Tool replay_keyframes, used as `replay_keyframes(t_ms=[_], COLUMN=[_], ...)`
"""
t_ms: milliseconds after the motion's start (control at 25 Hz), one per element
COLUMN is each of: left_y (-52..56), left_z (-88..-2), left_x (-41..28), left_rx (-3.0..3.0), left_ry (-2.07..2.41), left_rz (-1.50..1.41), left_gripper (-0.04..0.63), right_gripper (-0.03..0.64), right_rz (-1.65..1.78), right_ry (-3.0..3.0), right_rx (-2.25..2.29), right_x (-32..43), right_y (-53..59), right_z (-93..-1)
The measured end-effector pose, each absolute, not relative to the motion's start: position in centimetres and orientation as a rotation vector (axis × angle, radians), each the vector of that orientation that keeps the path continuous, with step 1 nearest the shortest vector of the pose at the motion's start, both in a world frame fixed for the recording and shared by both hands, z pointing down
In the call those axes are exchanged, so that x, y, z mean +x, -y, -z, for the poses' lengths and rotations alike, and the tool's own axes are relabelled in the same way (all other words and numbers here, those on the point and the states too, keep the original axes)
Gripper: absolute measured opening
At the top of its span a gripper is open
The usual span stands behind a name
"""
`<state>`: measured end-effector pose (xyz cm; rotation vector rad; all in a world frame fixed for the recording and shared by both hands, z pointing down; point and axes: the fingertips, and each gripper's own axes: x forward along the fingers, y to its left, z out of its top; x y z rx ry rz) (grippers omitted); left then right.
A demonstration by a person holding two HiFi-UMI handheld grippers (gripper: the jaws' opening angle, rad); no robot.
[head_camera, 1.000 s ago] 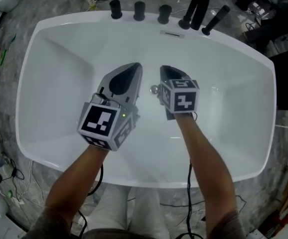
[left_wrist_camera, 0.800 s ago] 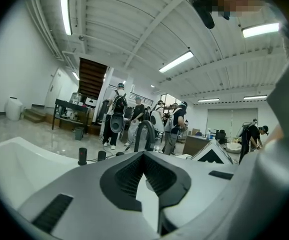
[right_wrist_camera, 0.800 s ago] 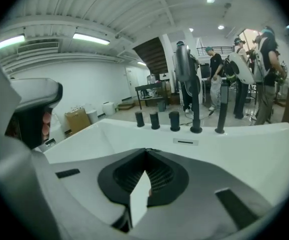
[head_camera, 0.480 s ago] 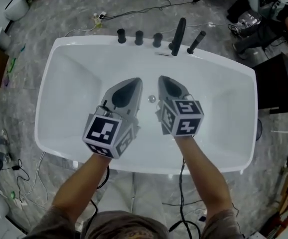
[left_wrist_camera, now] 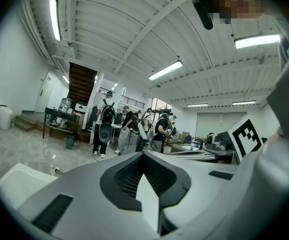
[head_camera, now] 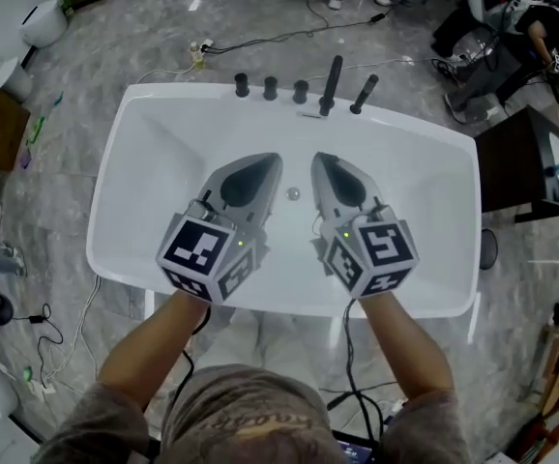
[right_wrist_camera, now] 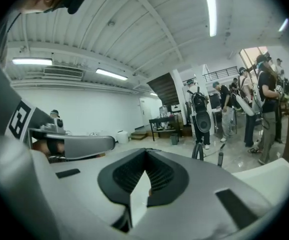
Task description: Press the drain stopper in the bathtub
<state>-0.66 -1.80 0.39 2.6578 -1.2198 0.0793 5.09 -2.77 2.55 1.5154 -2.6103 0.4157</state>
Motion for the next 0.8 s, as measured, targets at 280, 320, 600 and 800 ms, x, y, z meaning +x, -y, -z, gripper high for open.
replay_keyframes(t_ms=[280,320,600,800], left_y=[-2.4,-3.0,-7.4,-10.0], left_z=[4.2,4.7,7.2,7.8], left_x=[0.2,0.3,0.4,-0.3], left_rx=[2.713,2.721,2.781,2.811], left_ry=[1.140,1.132,1.036,0.984], left_rz=[-0.063,-0.061,-0.058,-0.044], left_gripper=[0.000,0.000,0.000,0.000], right_gripper=[-0.002,-0.002,-0.002,-0.002], right_rz=[-0.351,-0.349,-0.329,-0.273], right_ry=[2.748,2.762,2.846,2.889], right_rx=[1.434,1.413,1.360,1.366], right_x=[4.3,4.1,3.5,3.2], right_y=[-2.5,-3.3,-8.5,-11.3], right_z=[3.7,4.1,6.9,8.5])
